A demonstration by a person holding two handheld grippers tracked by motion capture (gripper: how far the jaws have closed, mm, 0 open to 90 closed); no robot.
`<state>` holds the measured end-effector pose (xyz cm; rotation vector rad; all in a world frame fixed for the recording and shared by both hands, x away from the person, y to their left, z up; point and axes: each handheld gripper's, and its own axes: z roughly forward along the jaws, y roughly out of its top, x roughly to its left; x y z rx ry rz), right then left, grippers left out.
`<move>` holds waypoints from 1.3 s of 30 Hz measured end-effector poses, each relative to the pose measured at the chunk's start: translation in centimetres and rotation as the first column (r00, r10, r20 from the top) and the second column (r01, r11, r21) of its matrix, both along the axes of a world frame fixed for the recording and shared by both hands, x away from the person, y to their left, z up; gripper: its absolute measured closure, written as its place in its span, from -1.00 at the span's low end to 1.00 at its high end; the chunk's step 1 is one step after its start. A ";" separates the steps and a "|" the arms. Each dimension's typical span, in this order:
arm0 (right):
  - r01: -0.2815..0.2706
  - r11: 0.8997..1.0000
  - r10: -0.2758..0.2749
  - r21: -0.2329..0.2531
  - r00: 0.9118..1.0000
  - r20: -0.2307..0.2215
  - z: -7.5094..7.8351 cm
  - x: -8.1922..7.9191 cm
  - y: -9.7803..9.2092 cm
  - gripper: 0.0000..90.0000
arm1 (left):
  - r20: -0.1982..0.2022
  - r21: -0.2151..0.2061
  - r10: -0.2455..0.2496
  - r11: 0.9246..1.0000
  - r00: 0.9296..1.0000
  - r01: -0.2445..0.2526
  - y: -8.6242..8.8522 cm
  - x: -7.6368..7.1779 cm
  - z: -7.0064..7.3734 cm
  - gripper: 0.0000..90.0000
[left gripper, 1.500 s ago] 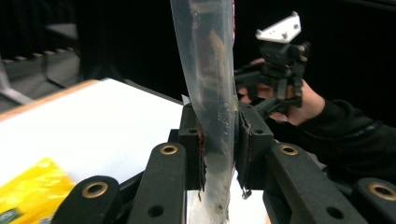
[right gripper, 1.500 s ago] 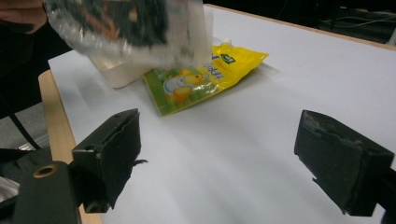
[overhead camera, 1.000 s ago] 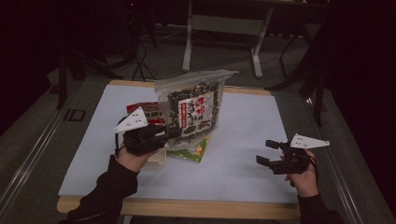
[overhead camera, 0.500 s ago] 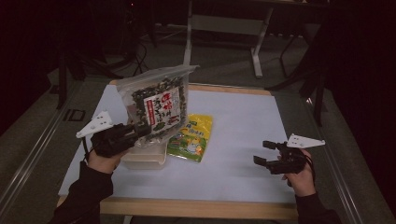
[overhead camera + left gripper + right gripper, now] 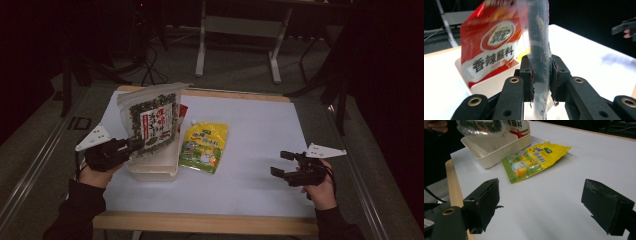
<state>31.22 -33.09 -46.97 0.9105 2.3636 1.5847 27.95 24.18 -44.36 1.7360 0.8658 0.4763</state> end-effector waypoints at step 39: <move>-0.015 1.000 0.015 -0.009 1.000 -0.013 -0.3 0.1 0.3 -0.67 | -0.078 0.043 -0.024 0.999 0.997 0.027 0.1 2.6 -5.1 0.66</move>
